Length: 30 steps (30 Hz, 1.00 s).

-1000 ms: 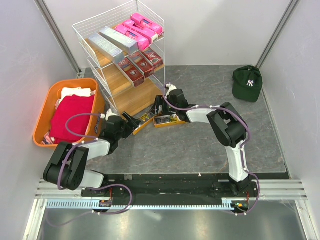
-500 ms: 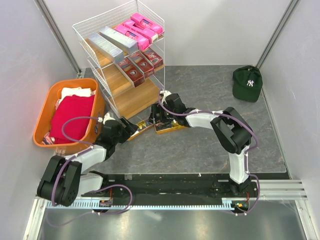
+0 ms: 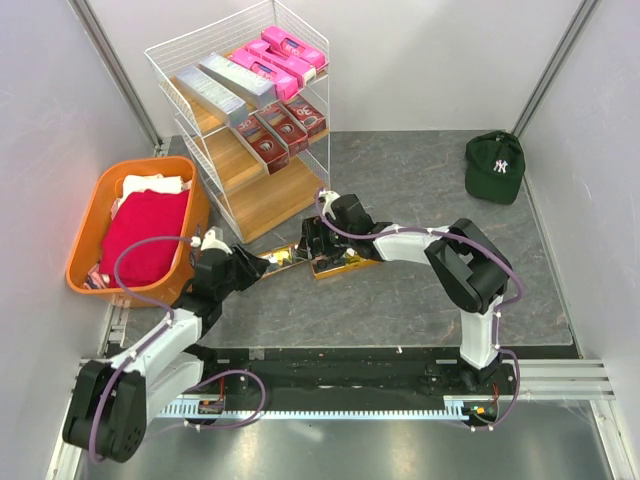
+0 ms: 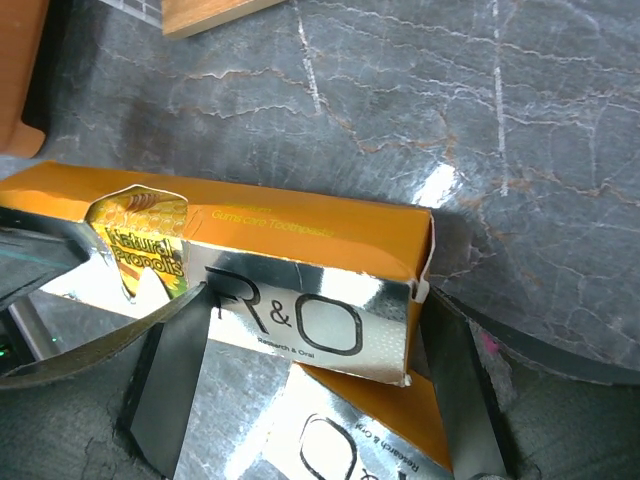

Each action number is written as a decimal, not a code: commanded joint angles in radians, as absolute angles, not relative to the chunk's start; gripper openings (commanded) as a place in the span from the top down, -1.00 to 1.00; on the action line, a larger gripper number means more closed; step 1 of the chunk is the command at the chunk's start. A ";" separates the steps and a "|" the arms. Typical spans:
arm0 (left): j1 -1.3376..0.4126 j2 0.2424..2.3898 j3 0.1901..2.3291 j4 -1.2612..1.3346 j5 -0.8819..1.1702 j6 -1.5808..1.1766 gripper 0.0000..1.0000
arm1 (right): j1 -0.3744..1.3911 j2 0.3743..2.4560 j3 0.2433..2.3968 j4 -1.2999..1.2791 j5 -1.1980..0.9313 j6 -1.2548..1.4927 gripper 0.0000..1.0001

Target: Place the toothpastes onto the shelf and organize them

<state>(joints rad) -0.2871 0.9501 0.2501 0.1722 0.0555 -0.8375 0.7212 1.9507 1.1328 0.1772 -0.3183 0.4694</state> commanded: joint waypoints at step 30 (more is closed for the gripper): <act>-0.256 0.765 0.675 0.061 0.411 -0.678 0.96 | 0.450 1.322 0.888 0.247 -0.538 0.568 -0.96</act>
<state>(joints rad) -0.2749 0.7769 0.6090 -0.0174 0.2981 -0.7040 0.4812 1.3754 0.9138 0.2165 -0.4885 0.5976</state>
